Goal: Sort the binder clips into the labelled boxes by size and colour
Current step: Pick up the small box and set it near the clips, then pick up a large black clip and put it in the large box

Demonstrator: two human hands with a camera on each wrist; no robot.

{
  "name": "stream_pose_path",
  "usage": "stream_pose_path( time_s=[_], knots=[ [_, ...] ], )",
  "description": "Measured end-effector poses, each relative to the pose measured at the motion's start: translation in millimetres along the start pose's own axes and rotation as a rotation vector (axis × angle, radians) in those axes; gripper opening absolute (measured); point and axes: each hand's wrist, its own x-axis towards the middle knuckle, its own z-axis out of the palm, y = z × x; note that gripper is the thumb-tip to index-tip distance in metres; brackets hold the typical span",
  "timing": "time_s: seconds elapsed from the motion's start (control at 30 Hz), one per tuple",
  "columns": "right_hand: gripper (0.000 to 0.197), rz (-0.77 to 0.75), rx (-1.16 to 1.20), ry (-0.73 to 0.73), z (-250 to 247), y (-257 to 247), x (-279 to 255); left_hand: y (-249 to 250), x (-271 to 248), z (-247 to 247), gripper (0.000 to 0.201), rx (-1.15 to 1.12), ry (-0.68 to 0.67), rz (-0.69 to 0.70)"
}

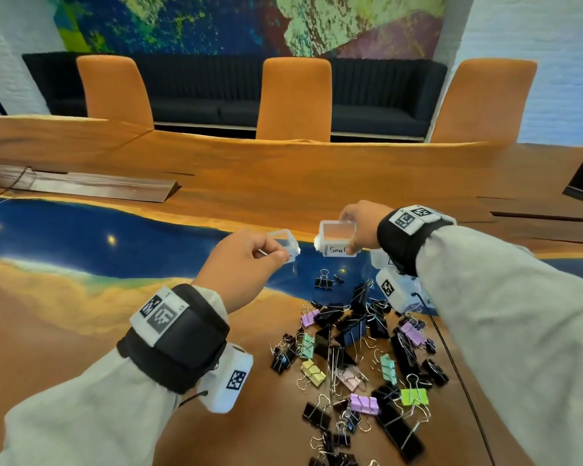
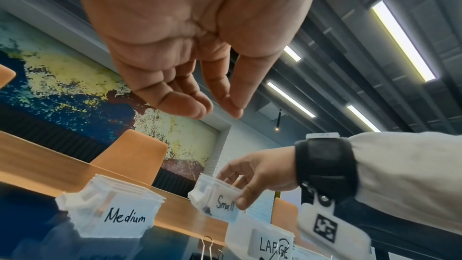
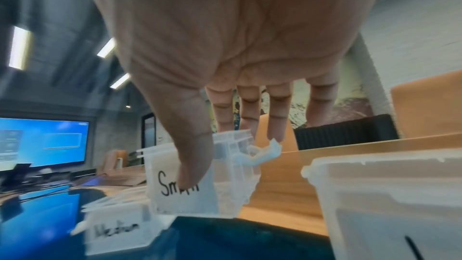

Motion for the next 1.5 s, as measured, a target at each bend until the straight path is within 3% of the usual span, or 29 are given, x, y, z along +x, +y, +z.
stream_pose_path(
  time_s=[0.27,0.37,0.5,0.63,0.77,0.9,1.13,1.27,1.37,1.5],
  knots=[
    [0.077,0.041,-0.059,-0.113,22,0,18,-3,-9,-10,0.017,-0.068,-0.111,-0.072],
    [0.085,0.035,0.026,-0.123,20,3,12,-3,-11,-9,0.014,0.068,-0.268,-0.09],
    [0.077,-0.023,0.201,0.031,0,3,-22,-7,-21,-2,0.009,0.335,-0.423,-0.07],
    [0.067,-0.137,0.424,0.18,-5,5,-77,-18,-27,16,0.022,0.482,-0.489,-0.118],
    [0.058,-0.165,0.579,0.159,8,10,-123,-27,-27,32,0.031,0.508,-0.544,-0.172],
    [0.069,-0.145,0.721,0.147,20,16,-145,-29,-26,37,0.023,0.541,-0.58,-0.151],
    [0.066,-0.187,0.752,0.162,17,12,-157,-22,-27,25,0.021,0.242,-0.543,-0.158],
    [0.039,-0.232,0.77,0.123,22,-3,-158,-12,-30,16,0.016,0.11,-0.474,-0.127],
    [0.026,-0.314,0.799,0.087,31,-18,-158,-1,-34,12,0.013,-0.139,-0.413,-0.133],
    [0.024,-0.412,0.852,0.056,37,-31,-160,16,-42,15,0.007,-0.543,-0.332,-0.187]
  ],
)
